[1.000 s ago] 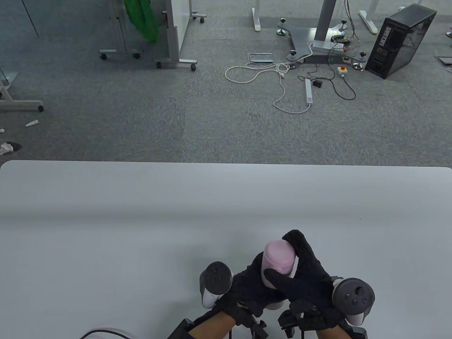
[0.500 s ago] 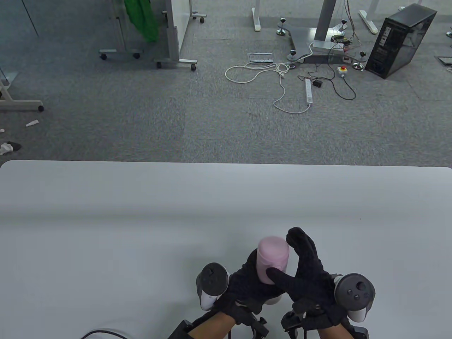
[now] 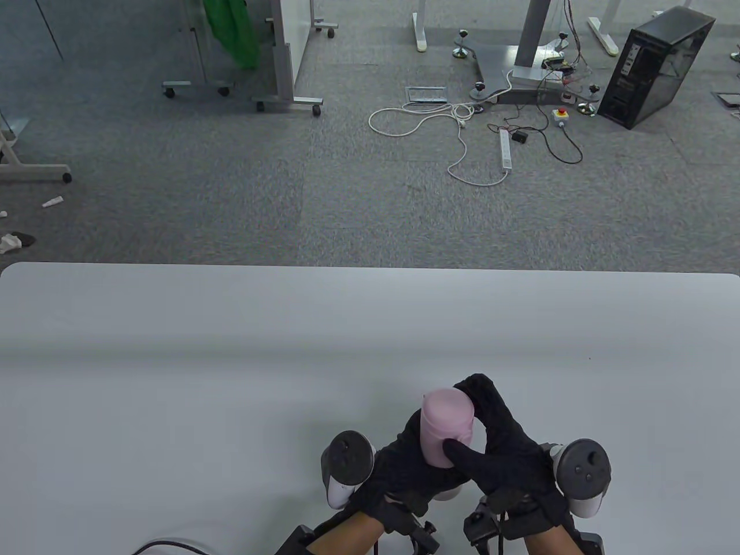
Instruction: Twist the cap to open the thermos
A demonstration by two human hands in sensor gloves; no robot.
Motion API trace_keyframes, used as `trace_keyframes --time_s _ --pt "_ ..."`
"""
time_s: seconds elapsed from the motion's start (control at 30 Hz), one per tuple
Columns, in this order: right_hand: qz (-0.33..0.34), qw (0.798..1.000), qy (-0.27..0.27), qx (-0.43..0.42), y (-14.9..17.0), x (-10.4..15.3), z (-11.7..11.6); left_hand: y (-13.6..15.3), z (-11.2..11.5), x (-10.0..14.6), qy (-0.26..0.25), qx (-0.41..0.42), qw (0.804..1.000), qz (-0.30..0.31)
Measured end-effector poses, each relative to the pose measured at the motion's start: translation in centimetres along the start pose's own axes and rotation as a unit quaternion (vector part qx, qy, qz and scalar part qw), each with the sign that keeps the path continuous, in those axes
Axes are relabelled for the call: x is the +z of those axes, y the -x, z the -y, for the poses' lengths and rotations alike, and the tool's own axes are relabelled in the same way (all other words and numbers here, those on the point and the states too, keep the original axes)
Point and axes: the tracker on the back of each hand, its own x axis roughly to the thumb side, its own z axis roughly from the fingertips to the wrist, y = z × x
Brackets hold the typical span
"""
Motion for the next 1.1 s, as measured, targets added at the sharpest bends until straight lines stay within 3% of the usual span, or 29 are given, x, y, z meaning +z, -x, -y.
trace_keyframes --time_s 0.2,0.5,0.73,1.1 --pt "0.002 0.999 -0.021 -0.026 0.3 -0.1 0.3 -0.2 0.0 -0.1 0.003 -0.001 1.0 0.005" --pt "0.014 0.994 0.023 0.106 -1.0 0.5 -1.0 -0.1 -0.3 0.0 -0.018 -0.004 1.0 -0.007" --pt "-0.007 0.996 0.049 0.077 -0.1 0.4 -0.6 0.1 -0.1 0.0 -0.012 -0.009 1.0 -0.008" --pt "0.0 0.999 -0.019 -0.051 1.6 -0.3 -0.1 0.0 -0.3 0.0 0.009 0.001 1.0 -0.005"
